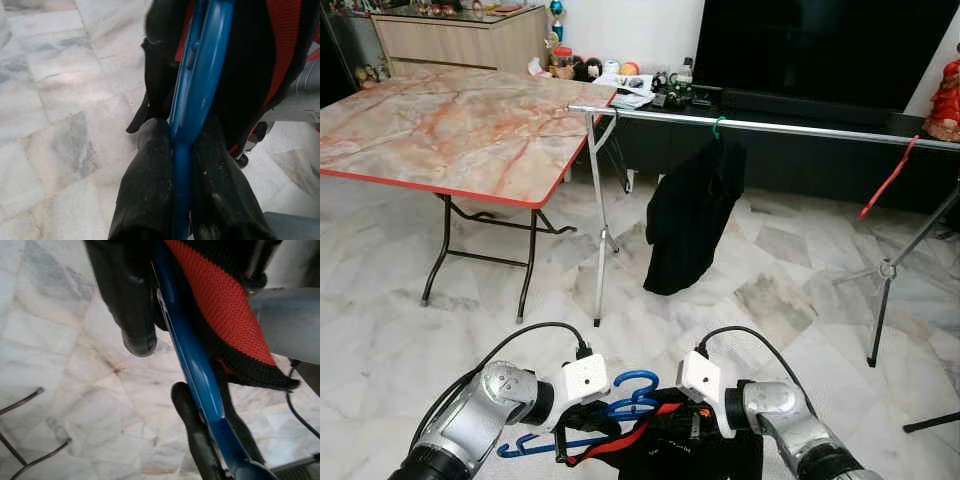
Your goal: Hang hanger
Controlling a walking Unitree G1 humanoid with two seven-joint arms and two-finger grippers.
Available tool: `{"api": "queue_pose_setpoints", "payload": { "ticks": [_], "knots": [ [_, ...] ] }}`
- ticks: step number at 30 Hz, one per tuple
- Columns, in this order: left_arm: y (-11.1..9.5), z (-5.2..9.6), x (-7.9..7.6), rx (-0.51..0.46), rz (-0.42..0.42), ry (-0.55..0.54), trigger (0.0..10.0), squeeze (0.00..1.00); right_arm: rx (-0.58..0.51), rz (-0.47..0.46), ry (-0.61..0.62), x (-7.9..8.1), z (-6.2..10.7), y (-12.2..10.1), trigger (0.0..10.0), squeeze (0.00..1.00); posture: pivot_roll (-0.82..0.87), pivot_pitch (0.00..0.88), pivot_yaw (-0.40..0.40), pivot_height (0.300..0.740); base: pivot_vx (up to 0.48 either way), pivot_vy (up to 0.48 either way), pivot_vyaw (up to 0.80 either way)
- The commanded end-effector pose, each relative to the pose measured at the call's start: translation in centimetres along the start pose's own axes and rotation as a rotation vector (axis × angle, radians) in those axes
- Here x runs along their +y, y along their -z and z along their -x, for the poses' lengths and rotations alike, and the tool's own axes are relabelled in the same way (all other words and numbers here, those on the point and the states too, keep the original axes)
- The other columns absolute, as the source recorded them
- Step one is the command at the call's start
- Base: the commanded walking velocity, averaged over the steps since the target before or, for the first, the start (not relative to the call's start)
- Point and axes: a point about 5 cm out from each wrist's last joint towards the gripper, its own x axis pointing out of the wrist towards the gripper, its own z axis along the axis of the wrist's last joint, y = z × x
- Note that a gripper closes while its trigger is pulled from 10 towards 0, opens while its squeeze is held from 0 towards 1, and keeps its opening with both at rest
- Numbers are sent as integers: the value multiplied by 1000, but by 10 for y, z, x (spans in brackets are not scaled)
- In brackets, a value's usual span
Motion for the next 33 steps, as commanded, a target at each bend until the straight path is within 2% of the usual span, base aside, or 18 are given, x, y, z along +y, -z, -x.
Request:
{"api": "queue_pose_setpoints", "payload": {
  "ticks": [1,2,3,4,18,26,33],
  "knots": [
    [1,8,11,-7,44,-82,0,0,-57,-18,-48,5,-3,-3,3333,0,245,0,-56,740,0,0,0],
    [1,8,11,-8,46,-82,0,0,-58,-21,-52,5,-2,-2,2157,0,245,0,-56,740,0,0,0],
    [1,8,11,-9,46,-82,0,0,-59,-23,-55,6,-2,-1,2157,0,245,0,-56,740,0,0,0],
    [2,8,11,-9,48,-82,0,0,-64,-31,-59,6,-1,0,0,0,244,0,-54,740,0,0,0],
    [3,8,12,-27,81,-82,0,0,-186,-124,-123,9,7,-3,0,0,243,0,-54,740,0,0,0],
    [4,8,12,-27,81,-80,0,0,-203,-162,-122,9,10,0,0,0,244,0,-54,740,0,0,0],
    [4,8,11,-34,91,-77,0,0,-372,-247,-151,6,18,-12,0,0,243,0,-53,740,0,0,0]
  ]
}}
